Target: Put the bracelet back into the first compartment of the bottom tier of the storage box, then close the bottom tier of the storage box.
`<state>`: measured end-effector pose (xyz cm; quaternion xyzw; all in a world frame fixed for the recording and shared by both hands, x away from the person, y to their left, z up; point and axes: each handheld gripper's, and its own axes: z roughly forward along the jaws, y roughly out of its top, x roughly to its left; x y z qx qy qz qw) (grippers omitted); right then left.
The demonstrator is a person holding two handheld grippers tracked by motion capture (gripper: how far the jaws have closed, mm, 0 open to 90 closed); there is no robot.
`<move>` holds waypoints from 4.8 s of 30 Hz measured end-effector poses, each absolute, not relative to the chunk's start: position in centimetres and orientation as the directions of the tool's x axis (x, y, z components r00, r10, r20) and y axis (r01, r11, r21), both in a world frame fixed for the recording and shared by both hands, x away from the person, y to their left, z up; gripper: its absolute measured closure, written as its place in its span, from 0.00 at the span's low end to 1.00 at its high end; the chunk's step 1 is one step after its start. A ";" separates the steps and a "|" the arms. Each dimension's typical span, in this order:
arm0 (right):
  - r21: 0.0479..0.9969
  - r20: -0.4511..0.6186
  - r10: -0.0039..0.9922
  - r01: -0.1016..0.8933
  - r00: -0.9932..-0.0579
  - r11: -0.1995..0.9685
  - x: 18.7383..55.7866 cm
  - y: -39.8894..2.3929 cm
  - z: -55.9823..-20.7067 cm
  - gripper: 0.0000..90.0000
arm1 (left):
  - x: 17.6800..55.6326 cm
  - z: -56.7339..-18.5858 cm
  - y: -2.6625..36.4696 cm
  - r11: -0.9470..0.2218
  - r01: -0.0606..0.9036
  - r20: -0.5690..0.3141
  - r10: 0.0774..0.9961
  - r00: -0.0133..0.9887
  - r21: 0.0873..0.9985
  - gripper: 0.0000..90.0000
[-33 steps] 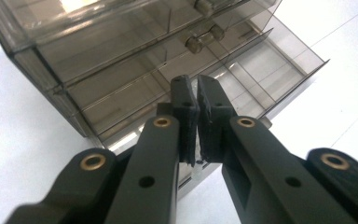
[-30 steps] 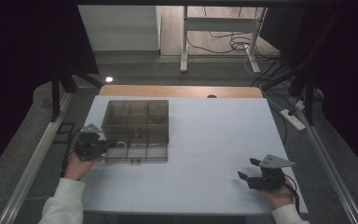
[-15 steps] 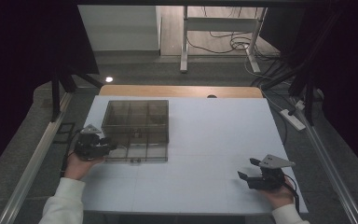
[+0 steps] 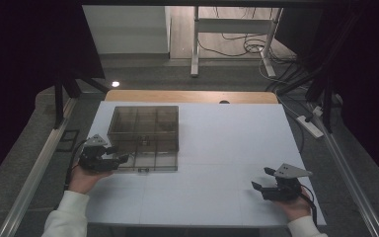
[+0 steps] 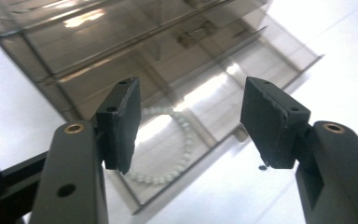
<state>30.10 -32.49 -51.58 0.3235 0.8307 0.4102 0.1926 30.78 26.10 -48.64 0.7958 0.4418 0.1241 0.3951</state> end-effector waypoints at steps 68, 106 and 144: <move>0.812 -0.059 0.694 0.370 -0.718 0.451 30.1 -32.3 -51.4 0.28 | 28.7 -53.6 21.7 -0.394 0.632 -0.073 0.810 0.582 0.668 0.99; 0.811 -0.062 0.694 0.370 -0.717 0.454 30.2 -32.1 -51.5 0.28 | 31.6 -53.9 21.4 -0.366 0.644 -0.065 0.837 0.543 0.672 0.99; 0.814 -0.064 0.697 0.366 -0.714 0.450 30.1 -32.2 -51.4 0.28 | 35.5 -53.7 21.2 -0.330 0.658 -0.069 0.861 0.503 0.677 0.99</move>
